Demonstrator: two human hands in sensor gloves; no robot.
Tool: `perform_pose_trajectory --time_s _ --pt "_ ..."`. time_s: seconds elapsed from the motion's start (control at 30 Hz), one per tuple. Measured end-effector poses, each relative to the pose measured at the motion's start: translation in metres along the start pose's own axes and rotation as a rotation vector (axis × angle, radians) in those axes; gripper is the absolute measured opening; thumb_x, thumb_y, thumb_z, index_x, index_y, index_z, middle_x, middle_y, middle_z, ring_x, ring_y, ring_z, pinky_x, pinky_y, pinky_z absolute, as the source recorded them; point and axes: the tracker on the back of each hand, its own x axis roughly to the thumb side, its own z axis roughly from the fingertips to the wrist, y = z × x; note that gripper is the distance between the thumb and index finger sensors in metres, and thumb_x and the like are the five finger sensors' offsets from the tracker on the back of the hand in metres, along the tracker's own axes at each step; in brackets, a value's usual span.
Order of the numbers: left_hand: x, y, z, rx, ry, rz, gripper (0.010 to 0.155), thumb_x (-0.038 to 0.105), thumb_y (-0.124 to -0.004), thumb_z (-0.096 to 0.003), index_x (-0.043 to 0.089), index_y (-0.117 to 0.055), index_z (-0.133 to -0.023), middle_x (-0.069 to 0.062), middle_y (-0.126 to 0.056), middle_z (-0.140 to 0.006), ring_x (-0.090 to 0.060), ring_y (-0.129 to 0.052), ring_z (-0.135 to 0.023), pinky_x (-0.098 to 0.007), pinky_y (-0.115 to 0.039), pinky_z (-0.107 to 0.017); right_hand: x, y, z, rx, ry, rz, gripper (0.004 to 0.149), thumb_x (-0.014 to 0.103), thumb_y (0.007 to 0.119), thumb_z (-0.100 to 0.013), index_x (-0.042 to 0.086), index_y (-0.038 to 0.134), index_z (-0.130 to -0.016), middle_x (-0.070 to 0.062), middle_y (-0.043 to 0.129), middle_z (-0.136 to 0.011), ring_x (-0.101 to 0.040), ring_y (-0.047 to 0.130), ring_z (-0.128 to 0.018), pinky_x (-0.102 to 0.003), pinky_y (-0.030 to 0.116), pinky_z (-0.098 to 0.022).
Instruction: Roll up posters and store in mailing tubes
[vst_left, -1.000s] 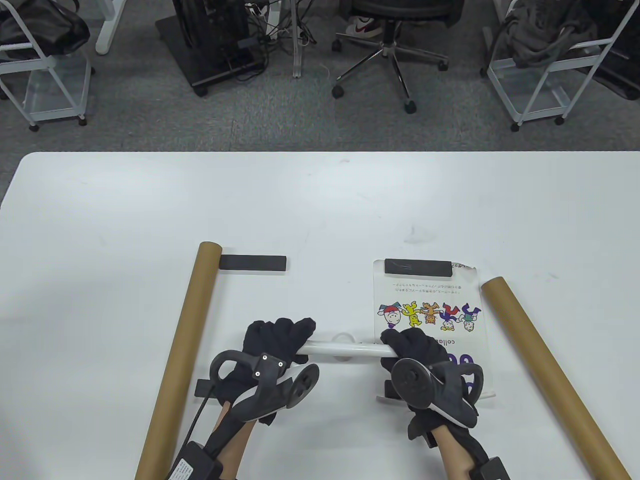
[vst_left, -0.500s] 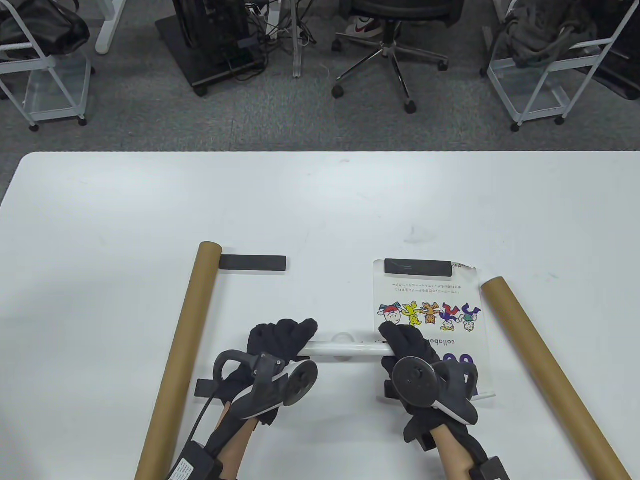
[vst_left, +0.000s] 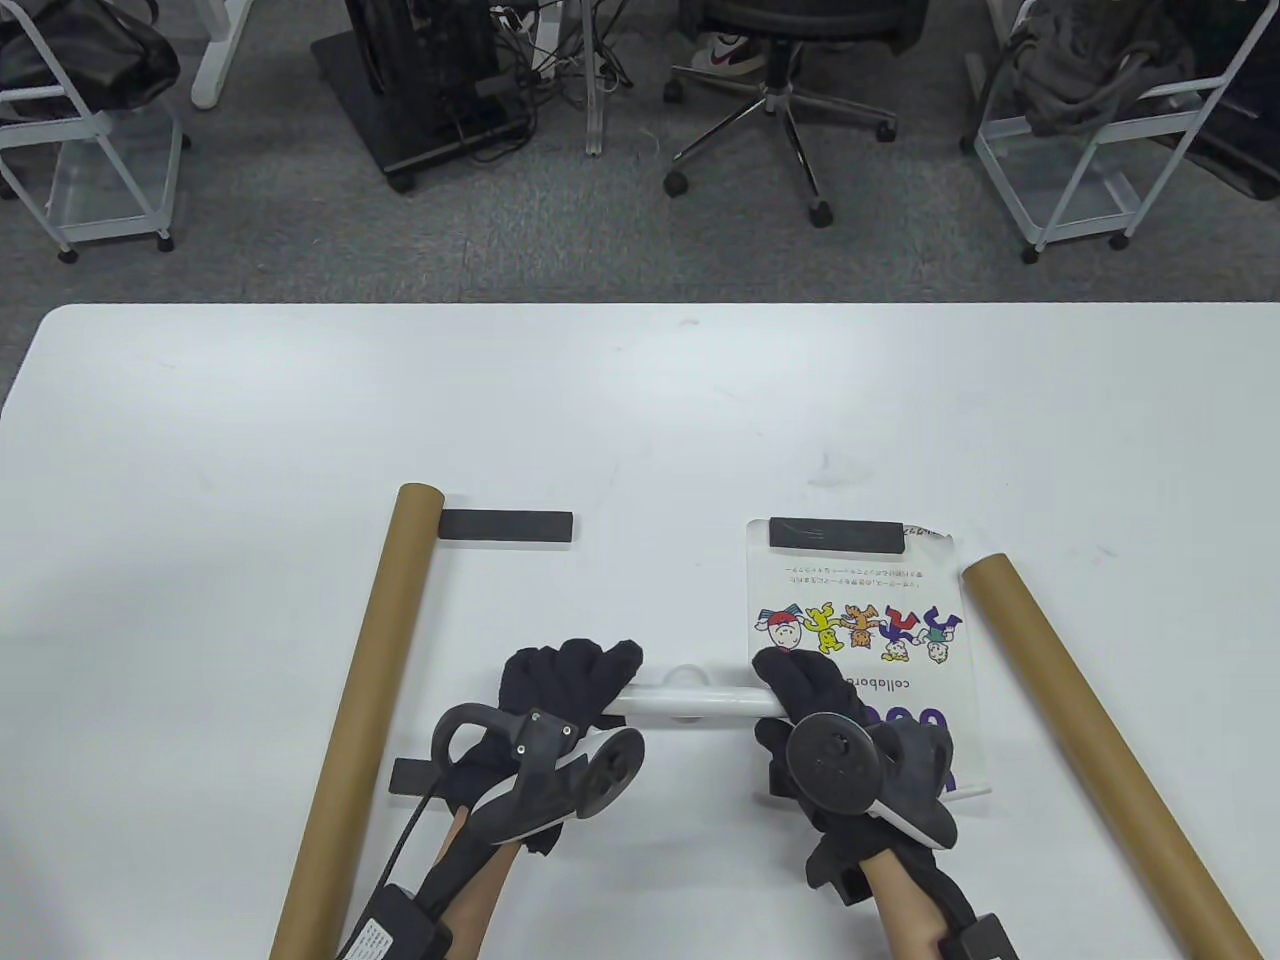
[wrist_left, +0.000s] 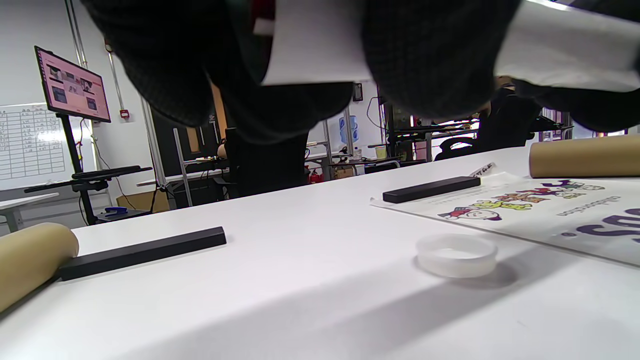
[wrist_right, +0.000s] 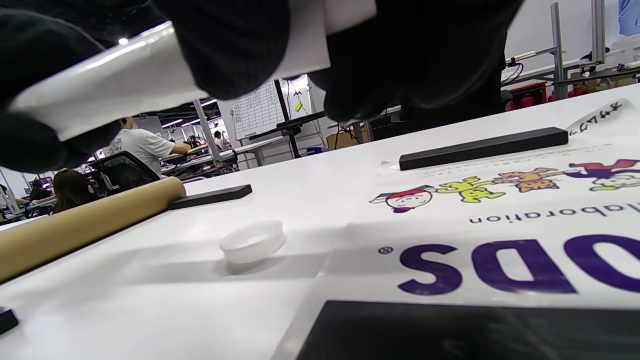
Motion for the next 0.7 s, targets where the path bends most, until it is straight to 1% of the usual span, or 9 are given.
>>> perform_pose_trajectory --time_s 0.1,0.17,0.2,0.23,0.3,0.4,0.47,0.57,0.7 --pt "-0.0001 0.0004 -0.0001 -0.001 -0.004 0.002 0.067 0.046 -0.081 -0.0441 0.037 -0.055 -0.105 0.005 -0.081 -0.099 -0.016 -0.097 -0.078 -0.050 -0.079 -0.074 -0.0003 0.0004 -0.0005 -0.007 0.011 0.011 0.059 0.026 0.075 -0.050 0.010 0.058 -0.104 -0.022 0.065 -0.103 -0.037 0.085 -0.079 -0.064 0.070 -0.065" --pt "-0.0004 0.0002 -0.0006 0.003 -0.006 0.001 0.064 0.046 -0.080 -0.0441 0.038 -0.056 -0.102 0.006 -0.082 -0.097 -0.015 -0.098 -0.078 -0.049 -0.080 -0.074 -0.0018 0.0003 -0.0012 -0.001 0.016 0.027 0.054 0.027 0.074 -0.050 0.016 0.062 -0.101 -0.019 0.069 -0.100 -0.035 0.087 -0.077 -0.062 0.071 -0.065" --pt "-0.0008 0.0007 -0.0009 0.007 -0.006 0.002 0.062 0.047 -0.080 -0.0442 0.037 -0.057 -0.101 0.007 -0.083 -0.096 -0.015 -0.098 -0.079 -0.049 -0.080 -0.074 -0.0026 0.0001 -0.0010 -0.002 0.018 0.027 0.053 0.028 0.073 -0.050 0.017 0.063 -0.101 -0.019 0.068 -0.101 -0.036 0.086 -0.078 -0.063 0.071 -0.065" --pt "-0.0014 0.0015 -0.0011 0.004 -0.002 0.019 0.061 0.046 -0.080 -0.0444 0.037 -0.059 -0.101 0.007 -0.083 -0.096 -0.017 -0.098 -0.081 -0.049 -0.080 -0.074 -0.0031 -0.0010 -0.0005 -0.014 0.030 0.021 0.051 0.029 0.074 -0.049 0.019 0.066 -0.099 -0.025 0.062 -0.105 -0.043 0.082 -0.083 -0.066 0.067 -0.065" --pt "-0.0017 0.0027 -0.0011 0.005 -0.001 0.047 0.059 0.046 -0.081 -0.0443 0.035 -0.063 -0.099 0.006 -0.082 -0.097 -0.020 -0.096 -0.086 -0.050 -0.079 -0.075 -0.0026 -0.0024 0.0003 -0.014 0.042 0.062 0.052 0.031 0.074 -0.048 0.020 0.068 -0.098 -0.025 0.058 -0.105 -0.044 0.077 -0.083 -0.068 0.063 -0.066" --pt "-0.0025 0.0033 -0.0005 0.010 0.008 0.020 0.056 0.046 -0.080 -0.0443 0.035 -0.069 -0.098 0.003 -0.080 -0.101 -0.023 -0.093 -0.089 -0.052 -0.078 -0.075 -0.0025 -0.0009 0.0000 0.006 0.027 0.045 0.058 0.031 0.073 -0.049 0.017 0.061 -0.104 -0.017 0.067 -0.097 -0.040 0.080 -0.078 -0.067 0.066 -0.065" --pt "-0.0049 0.0025 0.0002 0.005 0.020 0.016 0.056 0.047 -0.077 -0.0447 0.037 -0.072 -0.099 0.005 -0.080 -0.099 -0.023 -0.093 -0.087 -0.052 -0.077 -0.075 -0.0036 -0.0014 0.0003 0.000 0.036 0.029 0.061 0.032 0.072 -0.049 0.017 0.057 -0.106 -0.015 0.073 -0.096 -0.039 0.085 -0.077 -0.066 0.068 -0.065" --pt "-0.0094 0.0015 0.0001 0.010 0.029 0.051 0.064 0.048 -0.073 -0.0455 0.041 -0.060 -0.108 0.007 -0.083 -0.098 -0.020 -0.095 -0.083 -0.050 -0.079 -0.074 -0.0061 -0.0035 0.0006 -0.023 0.044 0.008 0.057 0.033 0.071 -0.049 0.019 0.059 -0.103 -0.015 0.078 -0.097 -0.039 0.090 -0.077 -0.064 0.071 -0.065" --pt "-0.0070 0.0015 -0.0002 0.017 0.019 0.018 0.058 0.049 -0.069 -0.0464 0.040 -0.065 -0.103 0.009 -0.085 -0.098 -0.024 -0.093 -0.089 -0.052 -0.077 -0.075 -0.0082 -0.0039 0.0004 -0.015 0.045 -0.004 0.052 0.033 0.068 -0.050 0.021 0.064 -0.101 -0.015 0.079 -0.096 -0.038 0.091 -0.075 -0.064 0.072 -0.063"
